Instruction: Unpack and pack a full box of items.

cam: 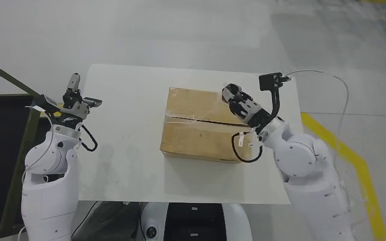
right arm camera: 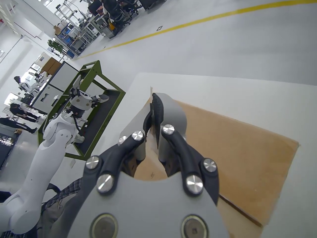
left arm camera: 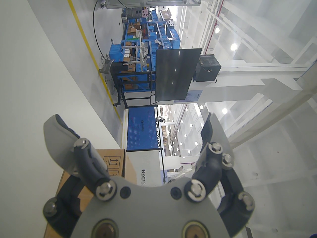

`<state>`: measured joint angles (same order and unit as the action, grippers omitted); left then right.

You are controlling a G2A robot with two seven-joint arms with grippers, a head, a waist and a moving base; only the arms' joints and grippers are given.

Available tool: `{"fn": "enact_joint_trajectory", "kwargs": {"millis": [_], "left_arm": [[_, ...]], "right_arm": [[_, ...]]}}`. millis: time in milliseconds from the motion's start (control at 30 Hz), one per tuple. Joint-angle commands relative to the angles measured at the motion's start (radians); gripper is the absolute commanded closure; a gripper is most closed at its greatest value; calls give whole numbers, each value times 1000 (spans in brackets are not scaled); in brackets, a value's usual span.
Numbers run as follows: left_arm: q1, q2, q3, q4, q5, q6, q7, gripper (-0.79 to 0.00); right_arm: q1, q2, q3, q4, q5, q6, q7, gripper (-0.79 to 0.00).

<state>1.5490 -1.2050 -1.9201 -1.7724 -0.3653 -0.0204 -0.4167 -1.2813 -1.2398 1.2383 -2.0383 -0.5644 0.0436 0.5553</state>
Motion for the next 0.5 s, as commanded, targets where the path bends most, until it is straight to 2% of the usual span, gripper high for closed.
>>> {"fn": "enact_joint_trajectory", "kwargs": {"millis": [0,200,467], "left_arm": [[0,0,0,0,0,0,0,-785],[0,0,0,0,0,0,0,-785],[0,0,0,0,0,0,0,-785]], "right_arm": [[-12,1,0,-12,-1,-1,-5,-31],[-52,4,24,-74,-14,-11,-49,0],[-64,7,28,-91,-32,11,-19,-31]]}}
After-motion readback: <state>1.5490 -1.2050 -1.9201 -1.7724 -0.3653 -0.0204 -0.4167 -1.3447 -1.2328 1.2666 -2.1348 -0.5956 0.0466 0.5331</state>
